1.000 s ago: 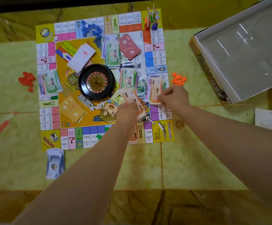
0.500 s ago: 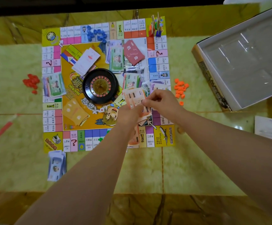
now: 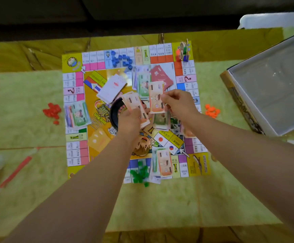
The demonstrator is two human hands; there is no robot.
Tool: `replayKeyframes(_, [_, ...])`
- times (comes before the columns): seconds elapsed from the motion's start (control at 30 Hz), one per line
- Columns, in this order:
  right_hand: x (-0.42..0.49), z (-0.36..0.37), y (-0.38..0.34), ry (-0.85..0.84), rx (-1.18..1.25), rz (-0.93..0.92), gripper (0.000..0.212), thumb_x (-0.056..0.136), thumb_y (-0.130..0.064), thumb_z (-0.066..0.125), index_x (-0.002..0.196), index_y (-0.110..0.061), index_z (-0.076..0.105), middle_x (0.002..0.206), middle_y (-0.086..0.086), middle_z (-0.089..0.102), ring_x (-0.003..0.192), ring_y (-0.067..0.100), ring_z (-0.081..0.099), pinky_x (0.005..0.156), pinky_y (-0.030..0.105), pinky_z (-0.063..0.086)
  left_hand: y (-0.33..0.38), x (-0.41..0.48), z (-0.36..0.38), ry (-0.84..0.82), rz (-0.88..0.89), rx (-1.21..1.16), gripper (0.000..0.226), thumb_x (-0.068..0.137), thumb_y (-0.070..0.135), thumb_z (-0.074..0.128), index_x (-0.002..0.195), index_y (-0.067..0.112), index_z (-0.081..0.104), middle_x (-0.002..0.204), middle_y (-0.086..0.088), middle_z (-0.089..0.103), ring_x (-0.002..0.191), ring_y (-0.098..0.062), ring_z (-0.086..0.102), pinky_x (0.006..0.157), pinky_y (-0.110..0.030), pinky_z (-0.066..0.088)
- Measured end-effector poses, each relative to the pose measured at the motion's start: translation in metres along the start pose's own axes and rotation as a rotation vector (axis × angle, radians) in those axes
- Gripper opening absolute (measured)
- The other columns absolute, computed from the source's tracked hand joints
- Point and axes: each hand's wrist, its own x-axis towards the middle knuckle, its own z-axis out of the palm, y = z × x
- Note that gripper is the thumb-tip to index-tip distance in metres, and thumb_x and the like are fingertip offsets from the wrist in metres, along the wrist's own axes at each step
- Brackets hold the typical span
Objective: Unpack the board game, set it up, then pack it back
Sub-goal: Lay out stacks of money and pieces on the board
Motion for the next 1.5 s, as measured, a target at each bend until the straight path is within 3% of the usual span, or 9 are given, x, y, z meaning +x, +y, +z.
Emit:
replayKeyframes(0.1, [0.023,0.022,-0.020,0.032,-0.035,0.036,0.013,0.094,-0.015,0.060,0.085,-0.006,0.063,0.065,0.005,0.058,0.057,0.014,0.052,0.049,0.015,0.043,0.023,0.015,-0.016,-0.011,-0.023,-0.093,0.022,0.095,-0.002,0.044,0.093,0.002,0.066,0.086,-0.014,0.068,0.077,-0.027,0.065,0.075,-0.038,0.056])
replayKeyframes(0.23, [0.058,0.052,-0.027,0.097,-0.059,0.078,0.017,0.090,-0.015,0.063,0.074,-0.016,0.062,0.071,0.003,0.061,0.074,0.021,0.058,0.079,0.039,0.052,0.039,0.043,-0.032,-0.021,0.004,-0.031,0.020,0.097,0.003,0.046,0.100,0.003,0.066,0.093,-0.014,0.073,0.079,-0.025,0.071,0.084,-0.041,0.057])
replayKeyframes(0.37, [0.081,0.069,-0.026,0.157,-0.103,0.124,0.006,0.090,-0.011,0.061,0.091,-0.015,0.065,0.088,0.007,0.066,0.081,0.023,0.061,0.085,0.038,0.053,0.043,0.060,-0.038,-0.064,0.001,-0.046,0.018,0.100,0.007,0.046,0.110,0.002,0.059,0.090,-0.014,0.071,0.073,-0.024,0.070,0.078,-0.040,0.059])
replayKeyframes(0.5, [0.090,0.079,-0.023,0.237,-0.225,0.158,0.027,0.087,-0.007,0.062,0.114,-0.011,0.067,0.111,0.008,0.067,0.100,0.025,0.064,0.095,0.040,0.051,0.041,0.074,-0.047,-0.062,-0.009,-0.041,0.017,0.098,0.007,0.050,0.091,0.011,0.065,0.081,-0.008,0.072,0.073,-0.024,0.070,0.080,-0.042,0.058])
replayKeyframes(0.63, [0.080,0.084,-0.024,0.316,-0.309,-0.055,0.028,0.090,-0.010,0.059,0.118,-0.010,0.059,0.095,0.003,0.055,0.084,0.015,0.052,0.083,0.030,0.048,0.039,0.079,-0.053,-0.031,-0.019,-0.008,0.014,0.094,0.010,0.059,0.085,0.017,0.066,0.085,-0.009,0.072,0.079,-0.026,0.070,0.087,-0.048,0.056])
replayKeyframes(0.87, [0.055,0.112,-0.039,-0.173,-0.224,-0.202,0.013,0.086,-0.026,0.070,0.079,-0.019,0.063,0.072,-0.006,0.058,0.069,0.011,0.055,0.072,0.032,0.049,0.048,0.068,-0.067,-0.042,-0.036,-0.080,0.019,0.090,0.009,0.065,0.108,0.008,0.068,0.096,-0.012,0.072,0.083,-0.027,0.070,0.077,-0.039,0.059])
replayKeyframes(1.1, [0.041,0.155,-0.049,-0.197,-0.234,-0.204,0.020,0.088,-0.019,0.069,0.073,-0.006,0.069,0.060,0.000,0.063,0.059,0.012,0.058,0.069,0.033,0.051,0.039,0.075,-0.127,0.123,-0.135,-0.065,0.025,0.064,0.026,0.055,0.084,0.012,0.060,0.084,-0.013,0.057,0.079,-0.027,0.056,0.071,-0.052,0.050])
replayKeyframes(1.37, [0.034,0.237,-0.041,-0.241,-0.358,-0.132,0.026,0.087,-0.015,0.066,0.065,-0.025,0.058,0.081,0.005,0.067,0.082,0.026,0.066,0.084,0.047,0.053,0.015,0.072,-0.210,0.398,0.033,-0.244,0.024,0.095,0.006,0.041,0.100,-0.004,0.063,0.071,-0.011,0.061,0.055,-0.019,0.057,0.056,-0.031,0.048])
replayKeyframes(1.5, [0.032,0.262,-0.029,-0.189,-0.405,-0.112,0.012,0.086,-0.012,0.066,0.096,-0.017,0.064,0.092,0.003,0.066,0.091,0.022,0.064,0.088,0.042,0.052,0.005,0.069,-0.231,0.316,-0.003,-0.258,0.026,0.094,0.007,0.041,0.107,-0.001,0.062,0.072,-0.011,0.062,0.051,-0.017,0.057,0.052,-0.027,0.049])
